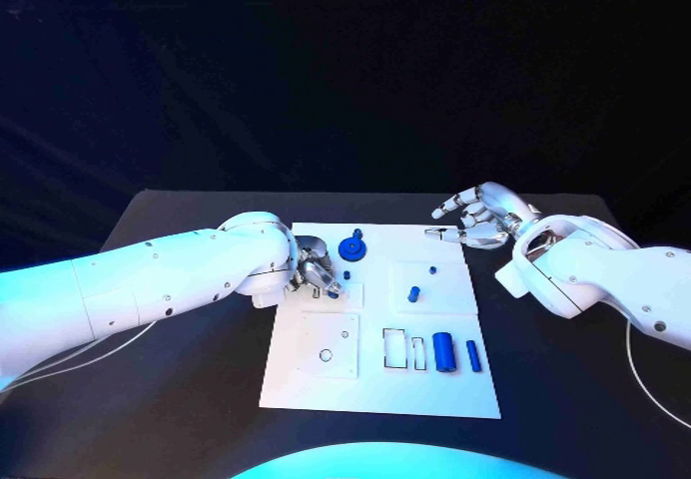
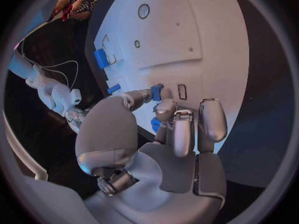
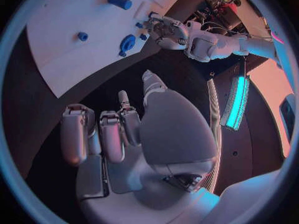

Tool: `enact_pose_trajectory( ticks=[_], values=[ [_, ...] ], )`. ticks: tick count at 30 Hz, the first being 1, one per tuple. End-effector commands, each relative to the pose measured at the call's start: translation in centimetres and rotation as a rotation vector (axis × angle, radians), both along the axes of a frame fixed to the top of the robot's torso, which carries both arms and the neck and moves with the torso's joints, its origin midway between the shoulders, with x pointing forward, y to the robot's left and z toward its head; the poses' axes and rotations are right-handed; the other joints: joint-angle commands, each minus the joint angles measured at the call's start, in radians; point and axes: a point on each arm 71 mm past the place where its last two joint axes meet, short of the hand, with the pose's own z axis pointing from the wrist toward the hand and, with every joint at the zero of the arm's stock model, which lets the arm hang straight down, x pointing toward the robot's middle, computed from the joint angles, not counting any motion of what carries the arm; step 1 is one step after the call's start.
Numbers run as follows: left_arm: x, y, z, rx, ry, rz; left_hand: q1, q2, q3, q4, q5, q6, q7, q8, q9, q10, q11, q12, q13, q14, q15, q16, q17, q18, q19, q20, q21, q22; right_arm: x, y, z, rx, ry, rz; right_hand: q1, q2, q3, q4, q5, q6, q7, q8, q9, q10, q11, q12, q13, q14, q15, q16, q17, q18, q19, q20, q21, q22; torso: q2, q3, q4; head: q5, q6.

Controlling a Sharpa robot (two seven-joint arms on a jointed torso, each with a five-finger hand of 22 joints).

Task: Assemble the parts on the task board

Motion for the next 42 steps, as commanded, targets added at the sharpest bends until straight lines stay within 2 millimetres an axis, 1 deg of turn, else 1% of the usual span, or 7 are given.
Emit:
enact_pose_trajectory(
  ticks=[1, 14, 21, 24, 30, 37, 42],
  values=[
    [-0.10, -0.22, -0.20, 0.000, 0.009, -0.006, 0.031, 0.037, 0.029, -0.038, 0.001, 0.032, -0.033, 0.006, 0.004, 0.004, -0.005, 0.004, -0.002, 0.099, -0.008, 0.005, 0.247, -0.020, 0.007, -0.004, 0.006, 0.002, -0.06, 0.13, -0.03, -0.008, 0.000, 0.018, -0.003, 0.004, 0.004, 0.002, 0.005, -0.005, -0.003, 0.003, 0.001, -0.006, 0.002, -0.004, 0.093, 0.090, -0.009, -0.003, 0.203, -0.013, 0.038, -0.006, -0.006, 0.166, 0.000, 0.0003, -0.0002, -0.001, -0.001],
    [0.08, -0.42, -0.27, 0.003, 0.009, -0.007, 0.021, 0.031, 0.020, -0.036, -0.002, 0.031, -0.030, 0.005, 0.005, 0.003, -0.002, 0.003, -0.002, 0.099, -0.007, 0.004, 0.246, -0.020, 0.006, -0.003, 0.005, 0.001, -0.06, 0.13, -0.05, -0.009, 0.001, 0.019, -0.003, 0.004, 0.004, 0.002, 0.005, -0.005, -0.003, 0.003, 0.001, -0.006, 0.002, -0.004, 0.093, 0.090, -0.009, -0.003, 0.203, -0.013, 0.038, -0.006, -0.006, 0.166, 0.000, 0.0006, -0.0001, -0.004, 0.000],
    [0.21, -0.45, -0.33, 0.009, 0.010, -0.007, -0.014, 0.021, -0.005, -0.016, -0.002, 0.033, -0.030, 0.003, 0.007, 0.002, -0.001, 0.002, -0.004, 0.099, -0.005, 0.004, 0.246, -0.020, 0.006, -0.002, 0.004, 0.001, -0.08, 0.10, -0.04, -0.008, 0.001, 0.019, -0.006, 0.004, 0.004, 0.003, 0.004, -0.006, -0.003, 0.005, 0.001, -0.006, 0.002, -0.005, 0.091, 0.090, -0.009, -0.003, 0.203, -0.013, 0.038, -0.006, -0.007, 0.166, 0.000, 0.0007, -0.0002, -0.004, 0.000],
    [0.27, -0.41, -0.36, 0.011, 0.009, -0.006, -0.021, 0.023, -0.009, -0.011, -0.001, 0.034, -0.030, 0.002, 0.007, 0.002, 0.000, 0.002, -0.003, 0.099, -0.005, 0.004, 0.246, -0.020, 0.007, -0.002, 0.005, 0.002, -0.09, 0.09, -0.03, -0.008, 0.000, 0.018, -0.008, 0.004, 0.003, 0.003, 0.002, -0.006, -0.003, 0.005, 0.001, -0.006, 0.002, -0.004, 0.092, 0.090, -0.009, -0.004, 0.203, -0.013, 0.038, -0.006, -0.007, 0.166, 0.000, 0.0008, 0.0003, -0.005, -0.001],
    [0.41, -0.28, -0.41, 0.017, 0.008, -0.004, -0.043, 0.016, -0.029, 0.003, -0.002, 0.037, -0.030, 0.001, 0.008, 0.001, -0.001, 0.002, -0.004, 0.099, -0.005, 0.004, 0.245, -0.020, 0.007, -0.002, 0.004, 0.002, -0.11, 0.07, -0.02, -0.008, -0.001, 0.018, -0.013, 0.003, 0.001, 0.004, -0.001, -0.007, -0.003, 0.006, 0.000, -0.007, 0.002, -0.005, 0.091, 0.090, -0.009, -0.004, 0.201, -0.012, 0.037, -0.006, -0.009, 0.165, 0.000, 0.0008, 0.0004, -0.006, -0.001],
    [0.48, -0.18, -0.44, 0.021, 0.008, -0.003, -0.073, 0.009, -0.076, 0.028, -0.002, 0.043, -0.030, 0.000, 0.010, 0.000, -0.001, 0.003, -0.003, 0.099, -0.005, 0.004, 0.245, -0.020, 0.007, -0.002, 0.004, 0.003, -0.12, 0.06, 0.01, -0.012, -0.005, 0.020, -0.016, 0.002, -0.001, 0.004, -0.002, -0.007, -0.003, 0.007, 0.000, -0.007, 0.002, -0.005, 0.090, 0.090, -0.009, -0.005, 0.200, -0.012, 0.037, -0.006, -0.010, 0.165, -0.001, 0.0007, 0.0000, -0.007, -0.002],
    [0.47, -0.16, -0.45, 0.022, 0.010, -0.004, -0.076, 0.006, -0.090, 0.032, -0.002, 0.044, -0.031, -0.001, 0.011, 0.001, -0.001, 0.004, -0.002, 0.099, -0.005, 0.004, 0.246, -0.020, 0.007, -0.002, 0.003, 0.003, -0.14, 0.06, 0.02, -0.014, -0.007, 0.021, -0.018, 0.002, -0.002, 0.004, -0.003, -0.008, -0.003, 0.008, 0.000, -0.008, 0.002, -0.006, 0.089, 0.089, -0.009, -0.005, 0.199, -0.012, 0.036, -0.006, -0.012, 0.164, 0.000, 0.0006, 0.0001, -0.007, -0.002]
  ],
)
